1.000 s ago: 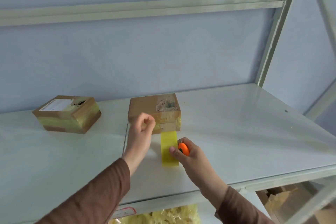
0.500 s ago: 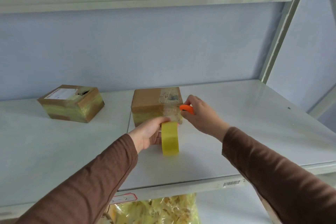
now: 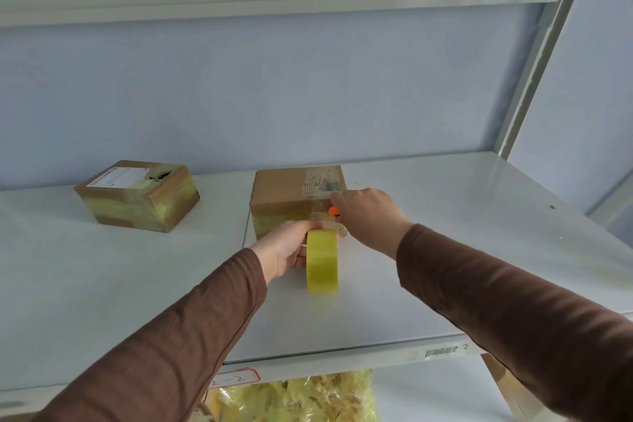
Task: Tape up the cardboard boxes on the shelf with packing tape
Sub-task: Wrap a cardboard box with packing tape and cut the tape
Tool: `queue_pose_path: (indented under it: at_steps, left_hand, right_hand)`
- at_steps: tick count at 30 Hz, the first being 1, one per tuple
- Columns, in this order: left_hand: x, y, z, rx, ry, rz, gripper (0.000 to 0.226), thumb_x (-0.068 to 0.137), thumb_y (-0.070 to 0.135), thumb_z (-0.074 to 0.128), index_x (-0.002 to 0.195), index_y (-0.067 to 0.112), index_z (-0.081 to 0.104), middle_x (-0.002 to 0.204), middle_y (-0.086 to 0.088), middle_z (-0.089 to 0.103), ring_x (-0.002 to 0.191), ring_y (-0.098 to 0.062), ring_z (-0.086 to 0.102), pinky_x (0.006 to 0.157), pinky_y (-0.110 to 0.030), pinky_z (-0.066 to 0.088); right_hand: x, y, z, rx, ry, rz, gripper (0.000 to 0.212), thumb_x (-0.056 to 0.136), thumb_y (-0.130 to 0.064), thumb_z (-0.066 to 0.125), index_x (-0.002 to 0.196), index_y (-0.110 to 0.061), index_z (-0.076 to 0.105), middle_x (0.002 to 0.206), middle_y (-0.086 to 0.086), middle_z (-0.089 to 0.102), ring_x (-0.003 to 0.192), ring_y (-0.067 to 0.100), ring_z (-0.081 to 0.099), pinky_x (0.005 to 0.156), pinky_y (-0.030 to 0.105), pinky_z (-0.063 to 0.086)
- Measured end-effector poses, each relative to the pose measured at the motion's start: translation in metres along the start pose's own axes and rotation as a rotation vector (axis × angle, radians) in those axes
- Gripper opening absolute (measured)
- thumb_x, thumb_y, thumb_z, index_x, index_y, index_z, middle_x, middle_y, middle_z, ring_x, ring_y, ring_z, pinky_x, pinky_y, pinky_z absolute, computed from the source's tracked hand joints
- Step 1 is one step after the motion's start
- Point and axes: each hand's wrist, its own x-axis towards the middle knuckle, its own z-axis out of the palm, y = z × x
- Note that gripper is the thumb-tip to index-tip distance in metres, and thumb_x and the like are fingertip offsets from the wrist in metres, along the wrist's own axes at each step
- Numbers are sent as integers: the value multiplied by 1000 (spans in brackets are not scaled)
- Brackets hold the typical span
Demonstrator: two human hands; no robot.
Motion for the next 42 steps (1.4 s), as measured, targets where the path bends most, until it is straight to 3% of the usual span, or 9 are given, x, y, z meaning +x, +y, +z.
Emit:
queue_pose_path:
  at_steps: [3,10,13,17,22,29,35,40,42]
  left_hand:
    - [1,2,-3,1,-33,-12,32,103,22,53,111,1,75,107,-22,75,85,-32,73,102,-53,51]
    - [6,4,-4,44,-21,-23,33,103,26,54,111,3,75,105,-19,77,88,-32,73,100,-51,53]
    - [6,7,-7,154,-21,-21,34,103,25,52,116,3,74,113,-15,76,100,-30,69,96,-46,55]
    - [-4,16,-20,387,-112,-98,31,103,21,48,104,7,76,100,-8,79,80,-18,75,66,-27,58]
    - [-10,8,-30,321,-70,-89,25,101,18,54,109,4,72,109,-20,74,85,-28,71,88,-42,57]
    - [-21,1,-38,383,-86,2,31,101,29,57,90,19,84,91,-3,80,72,-13,70,61,-23,56]
    - [-33,-1,-48,443,-80,61,28,101,42,59,104,29,83,113,-10,77,84,-14,67,74,-30,52]
    - [-48,-10,-65,424,8,290,23,101,39,60,99,35,83,108,7,79,111,-11,69,108,-31,42]
    - [-57,-13,-78,428,36,375,22,101,37,61,100,35,83,111,12,77,114,-8,68,114,-35,41]
  right_hand:
    - [-8,17,2,-70,-125,14,18,102,-17,52,119,-18,57,109,3,69,100,31,69,71,34,43]
    - [7,11,-8,751,239,210,16,94,-18,65,106,-12,56,100,2,56,86,26,56,72,34,38]
    - [8,-3,8,729,172,338,29,94,-35,69,112,-13,62,109,6,52,89,30,58,79,40,49]
    - [8,-8,18,604,264,304,25,95,-29,68,108,-10,58,109,7,48,87,33,58,72,41,51]
    - [1,-11,29,545,266,214,34,87,-25,76,111,-12,55,115,5,44,96,27,54,68,32,42]
    - [16,-24,28,551,367,364,44,85,-51,74,106,-17,56,106,0,45,92,21,48,64,33,43]
    - [6,-25,29,311,263,253,61,76,-44,85,118,-15,52,116,5,47,101,25,49,74,39,55]
    - [-13,-38,18,658,485,248,36,95,-27,64,123,-12,48,112,3,54,93,17,52,72,34,45]
    - [-26,-53,18,946,361,269,18,100,-24,54,110,-21,40,92,-5,53,73,7,46,65,30,38]
